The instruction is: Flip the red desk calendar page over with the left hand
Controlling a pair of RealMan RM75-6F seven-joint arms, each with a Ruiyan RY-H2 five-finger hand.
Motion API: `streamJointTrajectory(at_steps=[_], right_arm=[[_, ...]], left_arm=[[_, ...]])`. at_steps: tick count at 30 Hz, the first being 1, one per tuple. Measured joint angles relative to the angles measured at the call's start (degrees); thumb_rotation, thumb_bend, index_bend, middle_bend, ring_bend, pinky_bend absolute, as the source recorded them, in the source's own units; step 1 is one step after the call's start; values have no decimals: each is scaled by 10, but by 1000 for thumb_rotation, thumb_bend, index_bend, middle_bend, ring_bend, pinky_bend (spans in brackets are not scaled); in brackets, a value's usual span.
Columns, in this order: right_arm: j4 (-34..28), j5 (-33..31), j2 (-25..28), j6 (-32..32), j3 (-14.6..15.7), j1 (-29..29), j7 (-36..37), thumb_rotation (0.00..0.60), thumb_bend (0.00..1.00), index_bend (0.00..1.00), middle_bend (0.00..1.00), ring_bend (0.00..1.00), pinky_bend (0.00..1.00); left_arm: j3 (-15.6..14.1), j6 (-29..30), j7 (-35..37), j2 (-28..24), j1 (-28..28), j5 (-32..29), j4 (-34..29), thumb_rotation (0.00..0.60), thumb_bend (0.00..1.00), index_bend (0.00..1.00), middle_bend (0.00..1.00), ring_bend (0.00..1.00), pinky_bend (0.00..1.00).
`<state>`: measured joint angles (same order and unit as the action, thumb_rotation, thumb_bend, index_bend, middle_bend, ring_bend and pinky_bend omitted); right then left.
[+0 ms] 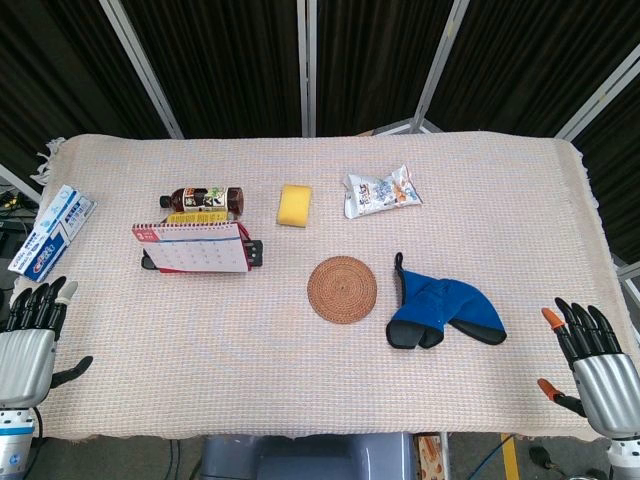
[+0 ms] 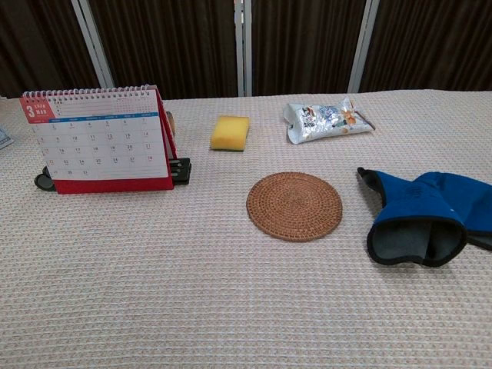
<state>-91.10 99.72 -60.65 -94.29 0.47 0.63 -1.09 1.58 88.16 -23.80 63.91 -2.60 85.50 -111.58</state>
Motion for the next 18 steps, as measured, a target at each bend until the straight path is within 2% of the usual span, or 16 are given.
streamJointTrajectory(at_steps=[18], right_arm=[[-7, 4, 6, -6, -1, 0, 10, 600, 37, 0, 0, 0, 0]], left_arm=[[-3, -3, -6, 4, 1, 0, 1, 600, 24, 0, 0, 0, 0]])
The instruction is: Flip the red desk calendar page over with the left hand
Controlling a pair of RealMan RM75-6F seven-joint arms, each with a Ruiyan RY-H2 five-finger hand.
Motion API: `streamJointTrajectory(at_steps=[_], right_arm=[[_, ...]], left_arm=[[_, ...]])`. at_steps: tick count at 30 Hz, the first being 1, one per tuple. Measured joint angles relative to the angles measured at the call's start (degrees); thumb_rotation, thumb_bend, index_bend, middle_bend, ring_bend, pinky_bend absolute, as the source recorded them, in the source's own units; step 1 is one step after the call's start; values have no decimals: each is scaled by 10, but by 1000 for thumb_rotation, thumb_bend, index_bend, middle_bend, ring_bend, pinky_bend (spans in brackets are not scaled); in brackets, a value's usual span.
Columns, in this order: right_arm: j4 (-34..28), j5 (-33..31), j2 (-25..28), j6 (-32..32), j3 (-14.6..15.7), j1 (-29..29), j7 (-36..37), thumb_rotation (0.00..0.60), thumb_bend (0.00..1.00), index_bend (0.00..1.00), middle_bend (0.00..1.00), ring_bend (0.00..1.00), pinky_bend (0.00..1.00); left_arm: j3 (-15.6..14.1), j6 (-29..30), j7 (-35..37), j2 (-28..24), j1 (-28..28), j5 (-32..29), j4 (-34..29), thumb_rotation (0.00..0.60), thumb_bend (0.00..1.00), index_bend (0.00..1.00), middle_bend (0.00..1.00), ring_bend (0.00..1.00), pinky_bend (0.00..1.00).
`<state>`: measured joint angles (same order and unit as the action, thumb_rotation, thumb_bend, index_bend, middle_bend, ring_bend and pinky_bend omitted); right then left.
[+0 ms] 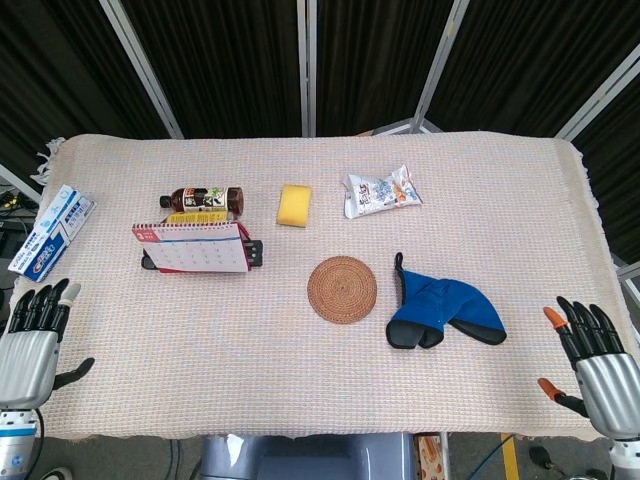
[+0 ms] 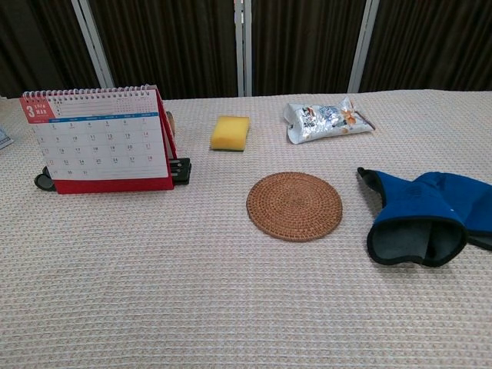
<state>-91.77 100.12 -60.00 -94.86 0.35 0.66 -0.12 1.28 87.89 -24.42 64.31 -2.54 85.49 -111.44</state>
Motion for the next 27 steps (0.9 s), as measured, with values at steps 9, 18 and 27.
streamJointTrajectory(at_steps=[9, 18, 27], right_arm=[[1, -2, 1, 1, 1, 0, 4, 600, 38, 0, 0, 0, 0], [-2, 1, 6, -4, 1, -1, 14, 600, 37, 0, 0, 0, 0], [-3, 2, 9, -7, 1, -2, 20, 600, 37, 0, 0, 0, 0]], left_arm=[[23, 6, 28, 36, -7, -14, 9, 600, 471, 0, 659, 657, 586], [64, -64, 84, 69, -42, -130, 2, 600, 633, 0, 709, 723, 658], [108, -181, 102, 69, -100, -313, -2, 600, 649, 0, 713, 726, 662]])
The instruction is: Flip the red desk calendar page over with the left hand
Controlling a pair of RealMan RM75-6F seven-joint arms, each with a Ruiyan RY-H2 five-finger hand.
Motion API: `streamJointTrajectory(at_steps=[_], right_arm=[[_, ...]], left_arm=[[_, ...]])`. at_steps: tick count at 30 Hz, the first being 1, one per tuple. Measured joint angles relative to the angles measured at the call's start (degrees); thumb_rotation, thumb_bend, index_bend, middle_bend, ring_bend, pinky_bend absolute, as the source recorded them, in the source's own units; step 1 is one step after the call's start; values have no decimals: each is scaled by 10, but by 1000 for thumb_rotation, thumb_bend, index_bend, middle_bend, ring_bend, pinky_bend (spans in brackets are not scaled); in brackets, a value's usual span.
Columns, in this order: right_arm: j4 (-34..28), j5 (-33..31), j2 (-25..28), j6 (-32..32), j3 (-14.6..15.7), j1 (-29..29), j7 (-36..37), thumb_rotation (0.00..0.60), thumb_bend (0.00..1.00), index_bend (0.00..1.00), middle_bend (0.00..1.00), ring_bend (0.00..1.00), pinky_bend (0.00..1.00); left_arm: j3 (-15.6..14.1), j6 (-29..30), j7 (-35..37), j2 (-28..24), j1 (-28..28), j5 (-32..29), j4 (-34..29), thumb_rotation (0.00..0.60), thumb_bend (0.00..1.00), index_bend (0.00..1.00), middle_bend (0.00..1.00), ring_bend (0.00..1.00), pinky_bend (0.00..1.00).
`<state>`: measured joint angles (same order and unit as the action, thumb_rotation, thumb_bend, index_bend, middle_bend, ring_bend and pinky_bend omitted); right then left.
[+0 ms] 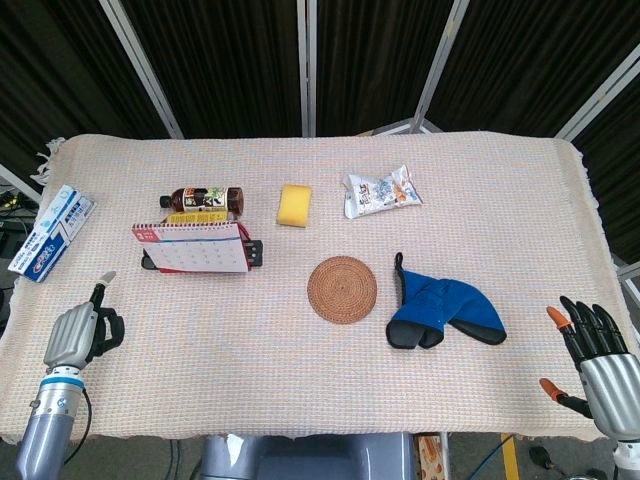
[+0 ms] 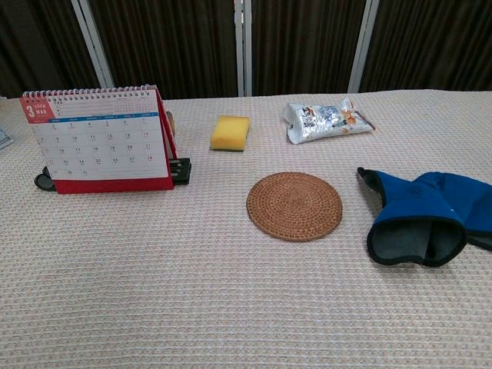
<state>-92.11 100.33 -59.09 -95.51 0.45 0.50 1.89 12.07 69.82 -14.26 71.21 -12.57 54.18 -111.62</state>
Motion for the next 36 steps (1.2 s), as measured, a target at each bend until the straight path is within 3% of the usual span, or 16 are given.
streamJointTrajectory(at_steps=[8, 15, 36], right_arm=[[0, -3, 1, 2, -1, 1, 3, 600, 38, 0, 0, 0, 0], [2, -9, 1, 9, -2, 3, 7, 600, 36, 0, 0, 0, 0], [8, -18, -3, 14, -5, 6, 12, 600, 36, 0, 0, 0, 0]], left_arm=[[22, -73, -22, 23, -67, -140, 62, 600, 652, 0, 713, 726, 662], [25, -95, -46, 59, -109, -204, 117, 600, 653, 0, 713, 726, 662], [30, -107, -77, 105, -194, -267, 157, 600, 652, 0, 713, 726, 662]])
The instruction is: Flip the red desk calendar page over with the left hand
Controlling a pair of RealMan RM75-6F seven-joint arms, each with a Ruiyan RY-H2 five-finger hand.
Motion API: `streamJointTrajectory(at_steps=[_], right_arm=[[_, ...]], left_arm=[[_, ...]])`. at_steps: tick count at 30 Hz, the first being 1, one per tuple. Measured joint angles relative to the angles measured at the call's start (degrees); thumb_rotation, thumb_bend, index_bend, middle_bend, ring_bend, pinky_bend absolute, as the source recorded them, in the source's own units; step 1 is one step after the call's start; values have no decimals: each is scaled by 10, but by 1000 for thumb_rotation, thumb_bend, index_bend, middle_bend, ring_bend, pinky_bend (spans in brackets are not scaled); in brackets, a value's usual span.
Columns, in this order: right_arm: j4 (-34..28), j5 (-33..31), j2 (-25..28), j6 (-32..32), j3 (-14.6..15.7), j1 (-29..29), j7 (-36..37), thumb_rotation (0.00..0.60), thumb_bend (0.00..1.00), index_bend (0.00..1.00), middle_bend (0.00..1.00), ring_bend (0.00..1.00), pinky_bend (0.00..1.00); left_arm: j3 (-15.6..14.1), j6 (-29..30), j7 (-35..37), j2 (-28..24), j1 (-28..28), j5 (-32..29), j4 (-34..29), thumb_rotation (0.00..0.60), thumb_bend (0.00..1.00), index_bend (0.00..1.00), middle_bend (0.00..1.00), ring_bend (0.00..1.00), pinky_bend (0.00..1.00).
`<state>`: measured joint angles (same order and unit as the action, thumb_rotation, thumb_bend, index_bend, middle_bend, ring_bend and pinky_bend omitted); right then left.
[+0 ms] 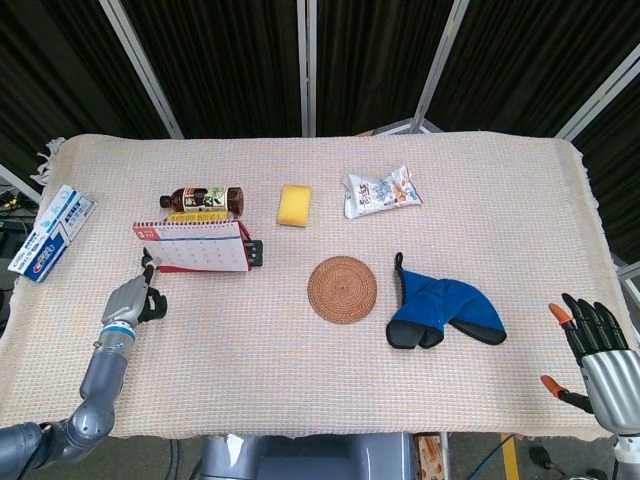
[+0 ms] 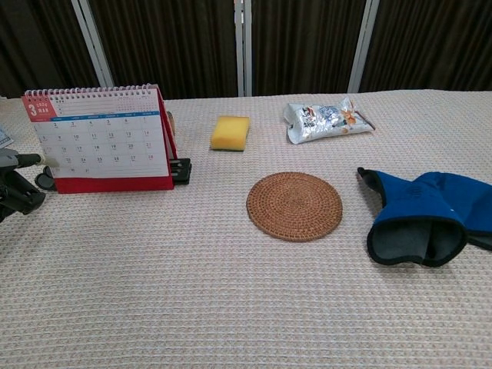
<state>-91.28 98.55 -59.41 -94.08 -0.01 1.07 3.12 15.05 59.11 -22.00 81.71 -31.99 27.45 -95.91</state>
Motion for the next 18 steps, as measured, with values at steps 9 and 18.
streamJointTrajectory(at_steps=[9, 18], right_arm=[[0, 1, 0, -2, 0, 0, 1, 600, 37, 0, 0, 0, 0], [0, 1, 1, -4, 0, -1, 4, 600, 36, 0, 0, 0, 0]], left_arm=[[3, 6, -4, 8, -19, -6, -5, 600, 652, 0, 713, 726, 662], [10, 17, 6, -5, -29, 38, -60, 600, 652, 0, 713, 726, 662]])
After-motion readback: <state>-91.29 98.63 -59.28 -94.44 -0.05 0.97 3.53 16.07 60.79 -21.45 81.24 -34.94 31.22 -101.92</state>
